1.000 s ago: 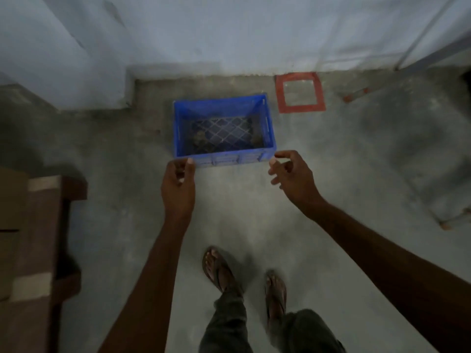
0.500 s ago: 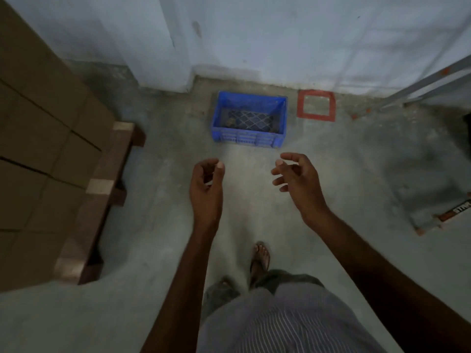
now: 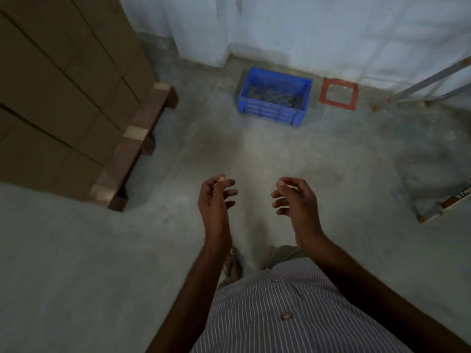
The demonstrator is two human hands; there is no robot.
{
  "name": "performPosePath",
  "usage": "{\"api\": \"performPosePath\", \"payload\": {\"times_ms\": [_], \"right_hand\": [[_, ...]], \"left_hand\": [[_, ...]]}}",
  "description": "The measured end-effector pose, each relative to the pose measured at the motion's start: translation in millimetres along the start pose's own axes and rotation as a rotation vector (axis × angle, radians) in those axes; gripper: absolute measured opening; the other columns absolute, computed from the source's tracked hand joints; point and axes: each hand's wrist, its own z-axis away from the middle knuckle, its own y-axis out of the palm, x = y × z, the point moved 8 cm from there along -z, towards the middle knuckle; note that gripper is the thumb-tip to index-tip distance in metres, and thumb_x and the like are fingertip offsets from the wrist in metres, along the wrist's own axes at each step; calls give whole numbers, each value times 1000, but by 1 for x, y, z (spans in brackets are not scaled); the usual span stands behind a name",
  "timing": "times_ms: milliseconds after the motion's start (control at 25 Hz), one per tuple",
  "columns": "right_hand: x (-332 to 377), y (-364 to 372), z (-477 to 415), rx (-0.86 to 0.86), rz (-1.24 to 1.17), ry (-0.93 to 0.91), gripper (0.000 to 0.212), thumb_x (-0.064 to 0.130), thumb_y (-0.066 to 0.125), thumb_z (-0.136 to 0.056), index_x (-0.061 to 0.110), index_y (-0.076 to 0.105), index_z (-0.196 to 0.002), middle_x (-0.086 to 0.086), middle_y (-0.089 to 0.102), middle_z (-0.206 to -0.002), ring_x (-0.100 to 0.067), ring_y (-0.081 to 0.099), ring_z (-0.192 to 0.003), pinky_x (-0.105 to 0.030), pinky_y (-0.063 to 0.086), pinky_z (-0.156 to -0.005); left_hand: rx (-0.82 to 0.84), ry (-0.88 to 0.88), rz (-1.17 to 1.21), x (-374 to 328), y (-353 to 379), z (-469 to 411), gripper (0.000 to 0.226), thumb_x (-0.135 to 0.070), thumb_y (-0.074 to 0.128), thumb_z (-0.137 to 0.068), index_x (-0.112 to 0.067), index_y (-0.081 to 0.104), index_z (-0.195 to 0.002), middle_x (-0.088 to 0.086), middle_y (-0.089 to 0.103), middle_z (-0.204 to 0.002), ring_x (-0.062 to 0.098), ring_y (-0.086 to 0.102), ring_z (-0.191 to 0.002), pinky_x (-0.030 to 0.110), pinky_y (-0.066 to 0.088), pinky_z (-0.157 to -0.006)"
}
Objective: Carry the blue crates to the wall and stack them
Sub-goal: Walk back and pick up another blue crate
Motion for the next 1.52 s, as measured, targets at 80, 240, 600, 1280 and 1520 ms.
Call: {"api": "performPosePath", "payload": {"times_ms": [80,240,600,1280,1520], "right_hand": [[-13,0,30,89,22,-16,19,21,65,-95,11,64,-111,-4,72,-80,-18,64,-65,-30,48,-57],[-43,-10,84,269,105,-43,14,19,64,-96,13,64,-108,-4,70,-79,-18,62,-64,-29,49,-56],[-137,-46,270,635,381,-143,17,14,69,-91,16,61,-106,-7,69,-82,-21,64,-70,-38,51,-60],[-325,-123,592,833,570,-50,23,10,67,-92,19,60,-112,-16,70,-95,-20,65,-68,-34,50,-57],[-378,-178,676,949,589,-15,19,11,65,-93,16,61,-110,-15,71,-91,-17,65,-66,-35,50,-57]], "left_hand": [[-49,-14,18,12,-28,35,21,-21,56,-100,-10,65,-115,9,76,-105,17,69,-83,28,50,-68],[-205,26,70,37,-82,115,24,-23,53,-103,-8,64,-119,8,76,-104,18,69,-84,30,50,-69],[-581,202,31,114,-218,356,23,-15,66,-97,-20,61,-119,3,74,-106,24,71,-90,30,54,-71],[-660,-87,289,285,-425,658,31,-19,72,-93,-17,63,-123,5,73,-114,23,73,-98,28,56,-72],[-798,-66,406,337,-442,777,27,-21,70,-94,-14,65,-119,10,73,-112,19,73,-89,26,56,-69]]}}
